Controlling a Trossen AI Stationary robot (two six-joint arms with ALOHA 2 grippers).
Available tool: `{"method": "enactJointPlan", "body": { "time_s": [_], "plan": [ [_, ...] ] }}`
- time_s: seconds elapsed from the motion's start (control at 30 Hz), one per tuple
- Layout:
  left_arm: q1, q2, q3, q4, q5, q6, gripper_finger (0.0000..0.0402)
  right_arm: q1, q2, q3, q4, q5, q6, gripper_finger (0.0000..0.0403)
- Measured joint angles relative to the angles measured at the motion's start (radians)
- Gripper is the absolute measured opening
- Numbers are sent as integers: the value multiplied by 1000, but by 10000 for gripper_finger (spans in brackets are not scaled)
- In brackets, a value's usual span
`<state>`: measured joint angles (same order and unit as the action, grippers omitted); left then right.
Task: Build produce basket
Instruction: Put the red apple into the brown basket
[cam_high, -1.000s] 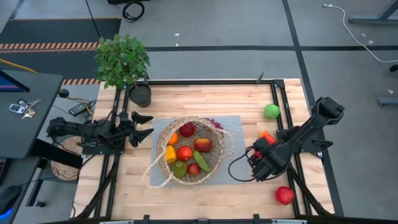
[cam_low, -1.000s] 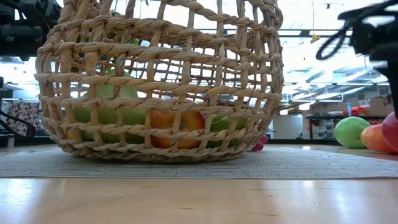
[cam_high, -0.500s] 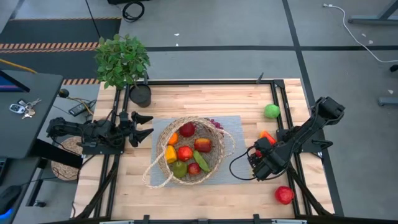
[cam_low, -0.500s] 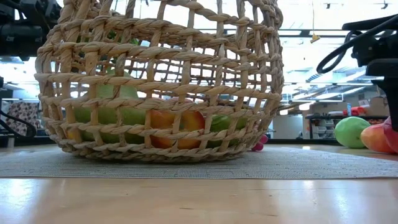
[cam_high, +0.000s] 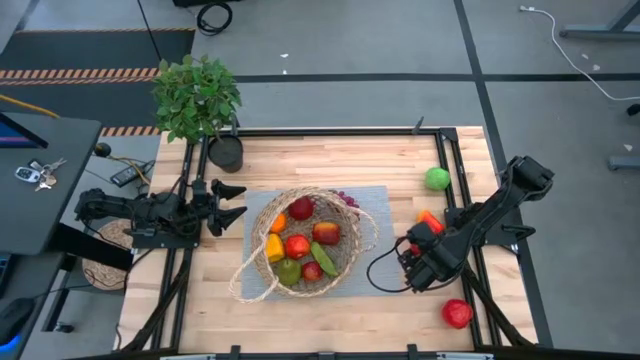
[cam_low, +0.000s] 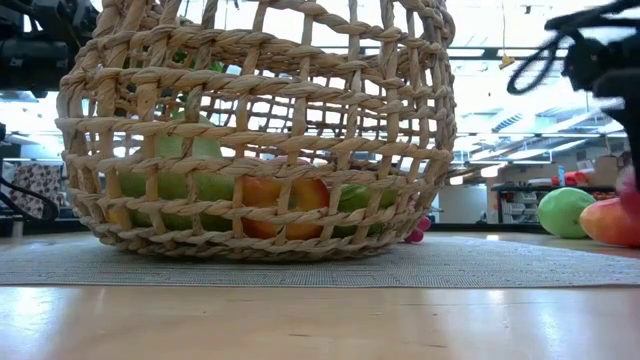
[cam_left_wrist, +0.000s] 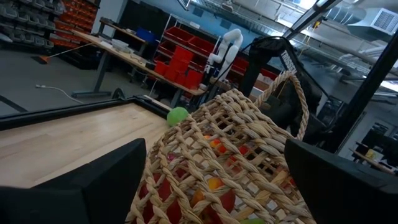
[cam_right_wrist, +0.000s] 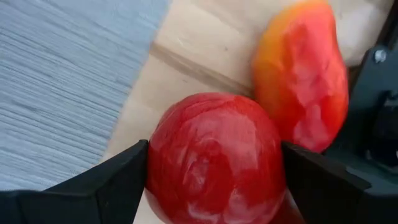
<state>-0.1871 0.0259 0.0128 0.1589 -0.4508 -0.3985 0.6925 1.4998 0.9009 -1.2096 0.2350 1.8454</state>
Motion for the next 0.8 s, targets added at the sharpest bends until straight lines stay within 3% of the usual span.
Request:
{"method": "enactJointPlan", "body": {
  "time_s": [0.33,0.53,0.8],
  "plan": [
    [0,0,0,0,0,0,389,0,0,239,-224,207,-20,347],
    [0,0,0,0,0,0,389,-1,0,475,-343,485,-79,347],
    [0,0,0,0,0,0,389,-8,0,698,-244,818,-380,347]
  ]
}}
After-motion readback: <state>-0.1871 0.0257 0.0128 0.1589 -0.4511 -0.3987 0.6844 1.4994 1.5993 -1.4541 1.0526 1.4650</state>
